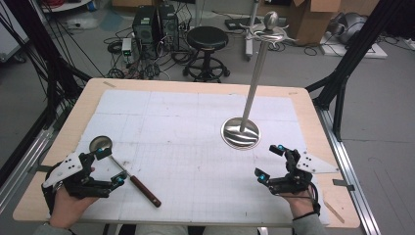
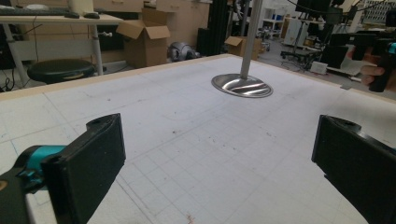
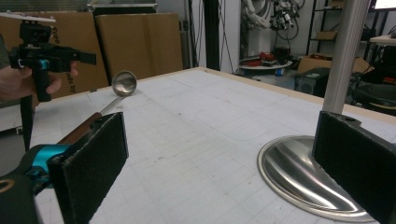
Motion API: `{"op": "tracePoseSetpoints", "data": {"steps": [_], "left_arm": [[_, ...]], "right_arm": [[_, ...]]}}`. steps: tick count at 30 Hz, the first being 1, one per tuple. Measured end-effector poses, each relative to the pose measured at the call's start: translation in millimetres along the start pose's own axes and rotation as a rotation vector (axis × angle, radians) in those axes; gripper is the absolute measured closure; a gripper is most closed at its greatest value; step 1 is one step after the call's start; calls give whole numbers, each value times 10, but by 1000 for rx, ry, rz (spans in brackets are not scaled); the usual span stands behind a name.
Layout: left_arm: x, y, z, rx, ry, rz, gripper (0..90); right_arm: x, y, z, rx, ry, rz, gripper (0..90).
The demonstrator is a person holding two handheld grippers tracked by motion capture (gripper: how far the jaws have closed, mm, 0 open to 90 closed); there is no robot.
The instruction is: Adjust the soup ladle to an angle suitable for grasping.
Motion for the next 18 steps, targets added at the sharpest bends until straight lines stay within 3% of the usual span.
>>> {"op": "tracePoseSetpoints", "data": {"steps": [2,5,9,10,13,18], "left_arm": [[8,-4,-7,-3,1,-4,32],[41,-24,-23,-13,-13,8,133],[45,-21,-21,-8,-10,15,167],[48,-33,-18,-13,-12,40,257],[32,-43,-8,-12,5,40,410],[-8,-54,25,-36,65,11,650]], "right_arm": [[5,3,-4,1,-3,0,28],[11,-1,-4,4,-6,0,28],[3,-2,2,1,-3,-3,28],[-3,3,5,7,0,-5,28],[-10,11,1,14,-2,-9,28],[-12,22,13,17,7,-14,28]]}}
Point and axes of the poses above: each handheld gripper's, and its own axes: x roughly backward along the jaws, z roughly out of its underside, y roughly to its left, the point moved 6 cm from there along -x, roughly forward along the jaws, and after that the axes turned 15 degrees about y, right-handed, at the moved point
